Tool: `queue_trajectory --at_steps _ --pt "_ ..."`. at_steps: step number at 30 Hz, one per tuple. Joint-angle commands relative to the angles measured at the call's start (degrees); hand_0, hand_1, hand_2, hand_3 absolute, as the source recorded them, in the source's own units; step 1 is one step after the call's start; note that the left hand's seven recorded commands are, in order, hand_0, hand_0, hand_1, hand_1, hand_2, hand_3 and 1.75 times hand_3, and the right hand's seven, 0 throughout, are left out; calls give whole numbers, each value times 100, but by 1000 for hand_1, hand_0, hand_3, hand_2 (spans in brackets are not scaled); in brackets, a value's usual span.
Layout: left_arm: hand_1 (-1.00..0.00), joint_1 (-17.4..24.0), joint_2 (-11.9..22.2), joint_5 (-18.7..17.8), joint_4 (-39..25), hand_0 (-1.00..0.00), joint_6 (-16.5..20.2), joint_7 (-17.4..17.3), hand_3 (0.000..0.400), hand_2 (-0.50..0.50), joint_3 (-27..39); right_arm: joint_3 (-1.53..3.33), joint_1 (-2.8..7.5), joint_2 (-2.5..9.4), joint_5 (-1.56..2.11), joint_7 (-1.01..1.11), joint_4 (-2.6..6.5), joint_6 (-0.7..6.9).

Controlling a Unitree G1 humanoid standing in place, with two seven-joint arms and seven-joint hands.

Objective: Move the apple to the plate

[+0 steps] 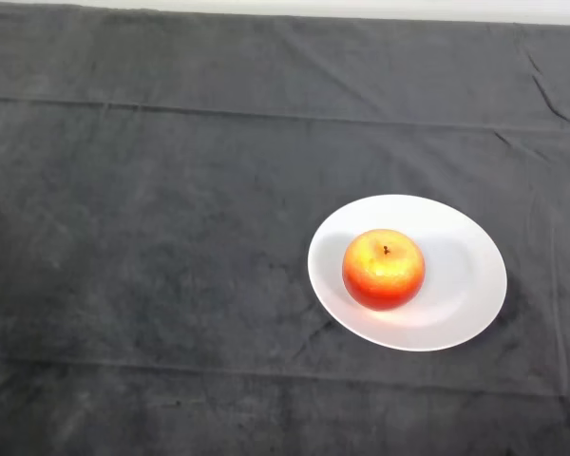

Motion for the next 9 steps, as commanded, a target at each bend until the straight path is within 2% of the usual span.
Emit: queue_trajectory --at_steps 1,9 --pt "0 -254 -39 130 255 0 -152 -22 0 0 281 -80 41 20 67 6 -161 -58" --pt "0 -217 -52 135 207 0 -144 -25 0 0 291 -80 41 20 66 6 -162 -57"
